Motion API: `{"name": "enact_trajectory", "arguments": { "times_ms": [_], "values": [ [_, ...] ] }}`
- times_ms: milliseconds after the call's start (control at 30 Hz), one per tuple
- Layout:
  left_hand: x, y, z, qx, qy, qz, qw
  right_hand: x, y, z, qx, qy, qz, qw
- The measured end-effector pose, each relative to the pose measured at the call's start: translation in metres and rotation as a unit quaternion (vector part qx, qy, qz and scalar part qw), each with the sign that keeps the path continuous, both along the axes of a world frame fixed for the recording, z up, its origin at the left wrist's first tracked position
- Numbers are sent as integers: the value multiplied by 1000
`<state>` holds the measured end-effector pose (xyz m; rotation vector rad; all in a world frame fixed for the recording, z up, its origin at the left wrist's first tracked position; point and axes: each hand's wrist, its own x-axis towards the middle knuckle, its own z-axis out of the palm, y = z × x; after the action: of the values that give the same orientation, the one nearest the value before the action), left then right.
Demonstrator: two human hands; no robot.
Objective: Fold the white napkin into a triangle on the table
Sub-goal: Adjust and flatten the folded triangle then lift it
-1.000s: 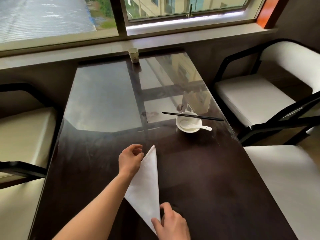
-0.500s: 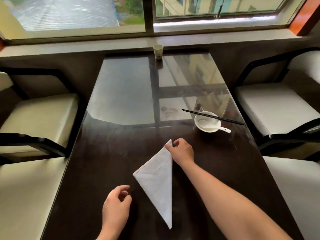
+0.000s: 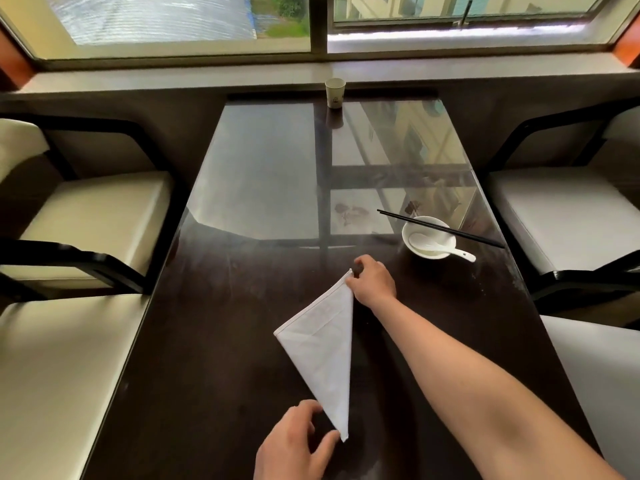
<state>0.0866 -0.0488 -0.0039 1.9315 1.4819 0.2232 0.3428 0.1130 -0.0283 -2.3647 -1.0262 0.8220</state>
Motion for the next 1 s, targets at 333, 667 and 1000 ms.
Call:
{"name": "enact_trajectory", "arguments": {
  "times_ms": [333, 667, 1000],
  "values": [
    [17, 0, -13, 244, 165, -245, 924, 20, 0, 10, -36, -46, 126, 990],
    [-35, 28, -28, 346, 141, -239, 896, 51, -66, 13, -16, 38, 17, 999],
    [-82, 82, -21, 286, 152, -118, 939, 3, -176, 5, 10, 137, -128, 982]
  ]
}}
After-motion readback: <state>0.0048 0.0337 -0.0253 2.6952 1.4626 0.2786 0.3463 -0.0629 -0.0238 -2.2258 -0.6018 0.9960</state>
